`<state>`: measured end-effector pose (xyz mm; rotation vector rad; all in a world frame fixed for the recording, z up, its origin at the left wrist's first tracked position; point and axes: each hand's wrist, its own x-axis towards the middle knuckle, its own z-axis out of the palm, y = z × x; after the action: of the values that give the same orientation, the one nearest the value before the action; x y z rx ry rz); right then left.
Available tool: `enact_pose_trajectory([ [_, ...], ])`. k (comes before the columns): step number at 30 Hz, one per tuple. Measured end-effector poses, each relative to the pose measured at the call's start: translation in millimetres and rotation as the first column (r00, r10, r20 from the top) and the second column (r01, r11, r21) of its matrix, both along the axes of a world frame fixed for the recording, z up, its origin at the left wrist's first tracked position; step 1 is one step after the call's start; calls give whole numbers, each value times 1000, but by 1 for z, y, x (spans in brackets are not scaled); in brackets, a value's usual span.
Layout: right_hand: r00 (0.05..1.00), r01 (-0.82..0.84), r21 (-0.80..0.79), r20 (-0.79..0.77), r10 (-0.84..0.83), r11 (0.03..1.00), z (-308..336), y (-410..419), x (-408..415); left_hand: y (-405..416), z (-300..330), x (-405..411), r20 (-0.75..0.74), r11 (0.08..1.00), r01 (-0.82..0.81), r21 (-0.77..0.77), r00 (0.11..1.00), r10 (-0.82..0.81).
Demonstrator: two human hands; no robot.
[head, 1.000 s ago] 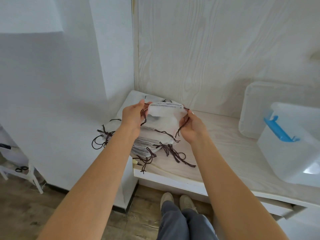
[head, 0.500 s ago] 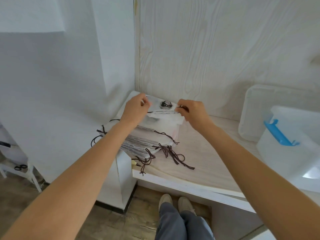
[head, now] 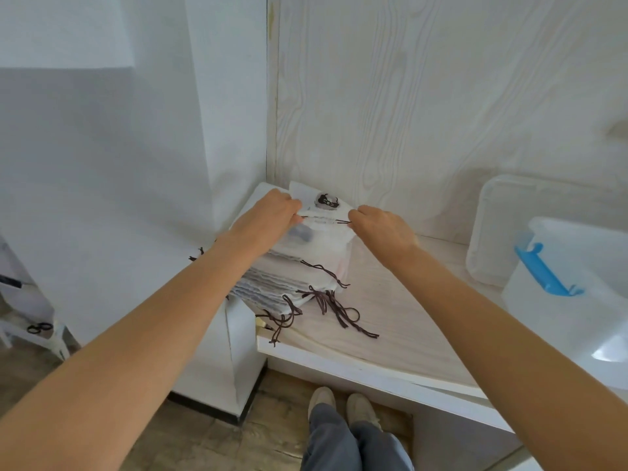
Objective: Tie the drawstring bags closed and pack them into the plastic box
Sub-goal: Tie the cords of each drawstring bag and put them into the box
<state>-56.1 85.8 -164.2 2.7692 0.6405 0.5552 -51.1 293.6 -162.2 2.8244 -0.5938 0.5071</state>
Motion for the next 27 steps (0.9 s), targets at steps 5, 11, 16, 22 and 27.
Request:
enact_pose_trajectory([
  [5, 997, 78, 90, 4, -79, 993, 0, 9, -4, 0, -6, -1, 58, 965, -227, -129, 970, 236],
  [11, 990, 137, 155, 14, -141, 978, -3, 9, -11, 5, -8, -5, 32, 951, -258, -170, 963, 268],
  [16, 983, 175, 230, 18, -185, 957, -6, 7, -13, 4, -7, -9, 43, 962, -202, -186, 976, 213],
  [22, 899, 391, 524, -394, -192, 756, -1, 5, -13, 8, -5, -19, -178, 929, -136, -344, 981, 78],
  [27, 835, 385, 748, -532, 143, 540, 6, 3, -20, 4, 6, -29, -445, 747, -201, -633, 885, -139],
])
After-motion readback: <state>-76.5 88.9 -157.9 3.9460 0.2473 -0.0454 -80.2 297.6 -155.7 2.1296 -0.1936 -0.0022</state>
